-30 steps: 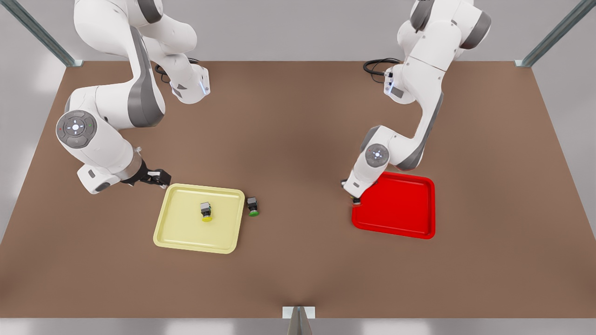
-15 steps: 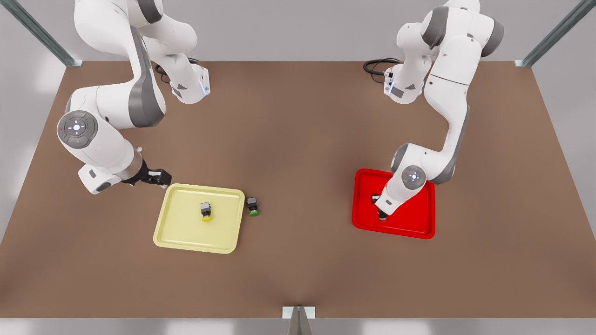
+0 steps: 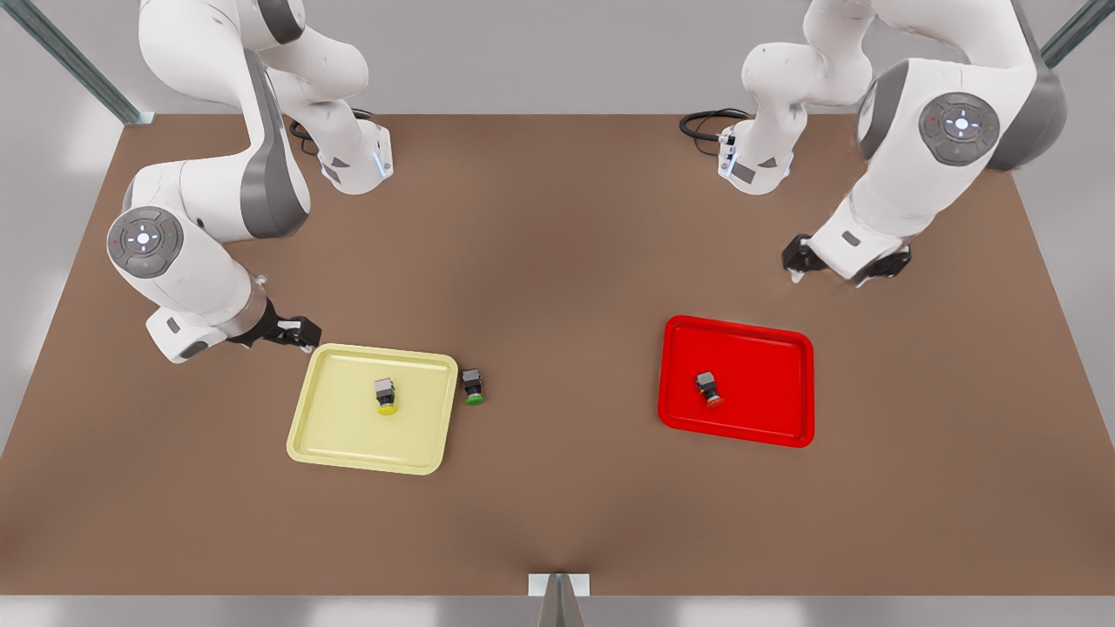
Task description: Place the switches on the corresponding trays according to their colors
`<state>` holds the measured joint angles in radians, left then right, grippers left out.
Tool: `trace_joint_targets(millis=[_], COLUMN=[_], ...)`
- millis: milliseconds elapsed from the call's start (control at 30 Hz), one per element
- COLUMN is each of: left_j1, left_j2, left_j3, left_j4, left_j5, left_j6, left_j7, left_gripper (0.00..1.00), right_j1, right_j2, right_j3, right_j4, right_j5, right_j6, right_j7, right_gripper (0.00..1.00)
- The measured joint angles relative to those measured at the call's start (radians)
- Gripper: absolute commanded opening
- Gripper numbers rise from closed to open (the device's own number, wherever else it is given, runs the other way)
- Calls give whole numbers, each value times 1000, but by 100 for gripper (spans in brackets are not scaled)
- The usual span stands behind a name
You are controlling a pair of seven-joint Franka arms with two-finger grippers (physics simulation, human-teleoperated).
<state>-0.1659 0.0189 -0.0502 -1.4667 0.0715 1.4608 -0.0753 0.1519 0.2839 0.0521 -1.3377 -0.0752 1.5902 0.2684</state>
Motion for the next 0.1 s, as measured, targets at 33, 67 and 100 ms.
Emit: trace_joint_targets(millis=[33,67,100], left_j1=[14,-54,-23], left_j2=[-35,-37,-35], left_j3=[36,154,177], left_j4=[-9,-7,-8], left_j5=[-7,-21,-35], left_j6=[-27,-57,-54], left_j7=[14,41,45], left_gripper=[100,100,100], right_j1=[0,0,0], right_j2=[0,0,0], right_j3=[0,0,0], right_j4=[0,0,0], right_j5=[0,0,0], right_j6=[-1,0,-1], right_j7=[0,-1,-1], right_gripper=[100,100,100])
